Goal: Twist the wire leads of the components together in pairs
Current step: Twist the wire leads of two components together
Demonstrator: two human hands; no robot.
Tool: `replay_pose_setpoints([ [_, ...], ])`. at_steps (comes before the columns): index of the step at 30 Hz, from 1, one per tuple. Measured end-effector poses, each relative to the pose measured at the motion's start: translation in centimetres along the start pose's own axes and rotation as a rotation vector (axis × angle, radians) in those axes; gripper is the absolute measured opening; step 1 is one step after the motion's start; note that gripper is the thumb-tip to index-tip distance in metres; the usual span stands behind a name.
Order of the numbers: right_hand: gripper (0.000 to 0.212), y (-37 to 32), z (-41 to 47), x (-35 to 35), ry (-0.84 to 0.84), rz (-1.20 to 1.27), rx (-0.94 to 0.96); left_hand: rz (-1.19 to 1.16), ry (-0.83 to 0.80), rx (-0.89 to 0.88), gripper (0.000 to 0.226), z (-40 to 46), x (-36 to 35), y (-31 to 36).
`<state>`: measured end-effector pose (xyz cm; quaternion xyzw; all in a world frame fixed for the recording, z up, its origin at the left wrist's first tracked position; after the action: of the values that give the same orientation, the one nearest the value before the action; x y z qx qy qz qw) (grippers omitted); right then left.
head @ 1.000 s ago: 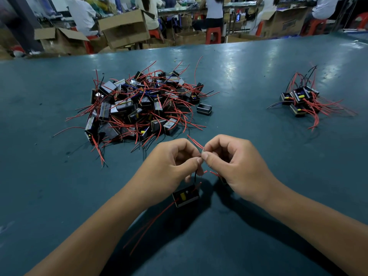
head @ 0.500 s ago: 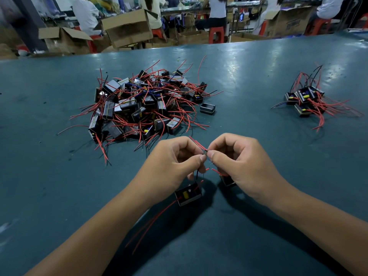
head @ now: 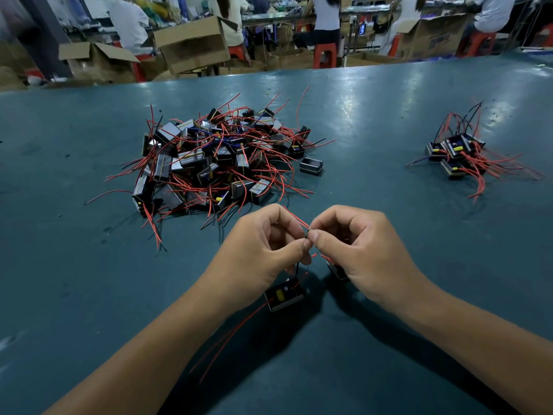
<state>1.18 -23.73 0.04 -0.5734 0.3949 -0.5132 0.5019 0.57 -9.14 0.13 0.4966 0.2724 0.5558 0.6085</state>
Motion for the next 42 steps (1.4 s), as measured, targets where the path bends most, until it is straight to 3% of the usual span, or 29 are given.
replay_pose_setpoints([
  [20, 0.018, -0.3, -0.1, -0.3, -0.03, -0.034, 0.029, 0.085, -0.018, -0.034, 0.016, 0.0, 0.2, -0.1],
  [26, 0.023, -0.5, -0.1, -0.1, -0.005, -0.06, 0.04, 0.041, -0.068, -0.055, 0.006, 0.0, 0.4, 0.0],
  [30, 0.022, -0.4, 0.2, 0.0, -0.076, 0.028, -0.01, 0.548, -0.137, -0.445, 0.02, 0.3, 1.7, 2.0],
  [33, 0.016, -0.4, 0.2, -0.4, -0.196, 0.076, -0.046, 0.735, -0.199, -0.696, 0.02, 0.1, 1.2, 3.3],
  [37, 0.009, -0.3, 0.1, -0.7, -0.295, 0.087, -0.091, 0.881, -0.224, -0.867, 0.015, -0.4, 1.1, 4.3],
  [42, 0.014, -0.5, -0.1, -0.9, -0.419, 0.028, -0.099, 1.018, -0.294, -0.948, 0.018, -1.2, 1.3, 5.3],
])
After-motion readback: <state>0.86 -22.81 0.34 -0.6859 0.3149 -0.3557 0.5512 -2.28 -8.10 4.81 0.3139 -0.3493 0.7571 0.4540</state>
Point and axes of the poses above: each hand's wrist, its own z-axis towards the middle knuckle, its own x-axis out of the back of the hand, y = z × x, the point moved 6 cm from there along z, towards the middle knuckle, and after that the axes turned 14 degrees about -x, right-handed, at the moved point
